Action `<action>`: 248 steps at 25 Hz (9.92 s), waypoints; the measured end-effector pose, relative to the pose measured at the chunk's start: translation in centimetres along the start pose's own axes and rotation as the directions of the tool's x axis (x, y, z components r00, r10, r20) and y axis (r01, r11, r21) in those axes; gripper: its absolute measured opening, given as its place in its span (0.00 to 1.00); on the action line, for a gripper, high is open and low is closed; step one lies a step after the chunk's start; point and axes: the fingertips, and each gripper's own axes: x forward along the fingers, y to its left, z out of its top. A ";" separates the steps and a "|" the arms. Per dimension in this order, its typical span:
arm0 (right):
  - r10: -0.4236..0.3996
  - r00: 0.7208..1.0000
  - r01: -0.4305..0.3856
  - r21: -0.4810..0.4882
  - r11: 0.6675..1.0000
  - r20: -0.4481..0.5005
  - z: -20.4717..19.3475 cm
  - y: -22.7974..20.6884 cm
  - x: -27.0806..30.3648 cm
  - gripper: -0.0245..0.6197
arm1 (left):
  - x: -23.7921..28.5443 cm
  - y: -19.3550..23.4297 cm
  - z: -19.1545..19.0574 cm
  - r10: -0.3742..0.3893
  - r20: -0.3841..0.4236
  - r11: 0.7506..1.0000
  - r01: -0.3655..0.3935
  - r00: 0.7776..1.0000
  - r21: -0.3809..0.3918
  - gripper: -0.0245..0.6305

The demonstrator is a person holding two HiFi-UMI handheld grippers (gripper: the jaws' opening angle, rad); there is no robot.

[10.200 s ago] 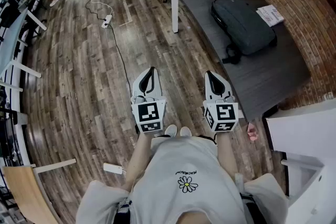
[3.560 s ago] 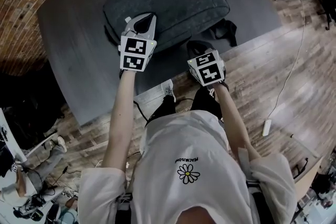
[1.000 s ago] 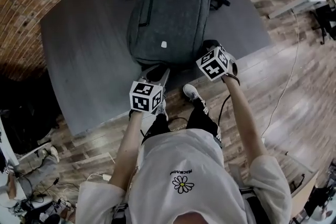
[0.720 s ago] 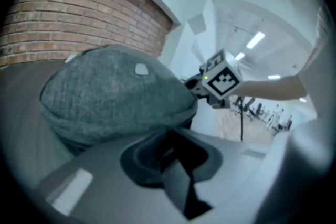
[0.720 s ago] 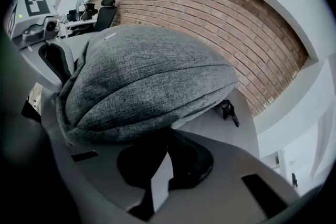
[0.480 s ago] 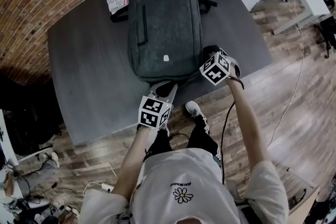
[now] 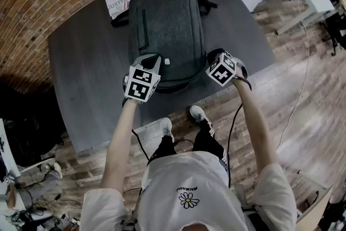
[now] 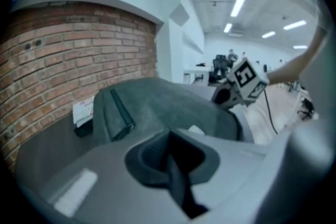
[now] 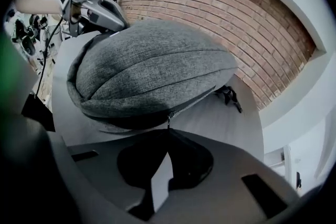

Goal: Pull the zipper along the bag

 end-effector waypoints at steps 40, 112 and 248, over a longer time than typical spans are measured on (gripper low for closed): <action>0.319 0.940 -0.337 0.207 0.918 0.120 10.5 21.0 -2.9 0.04 | 1.5 -0.6 -0.5 -0.148 0.046 0.982 0.152 0.988 -0.109 0.04; -0.121 0.945 0.271 0.516 0.813 -0.304 -12.7 15.3 -9.6 0.04 | 1.4 -3.1 8.2 -0.315 -0.002 0.829 0.276 0.949 0.487 0.05; -0.265 0.780 -0.164 0.595 0.787 0.566 17.9 4.6 -18.4 0.04 | -12.0 2.1 18.3 0.110 0.584 0.990 -0.142 0.804 0.009 0.04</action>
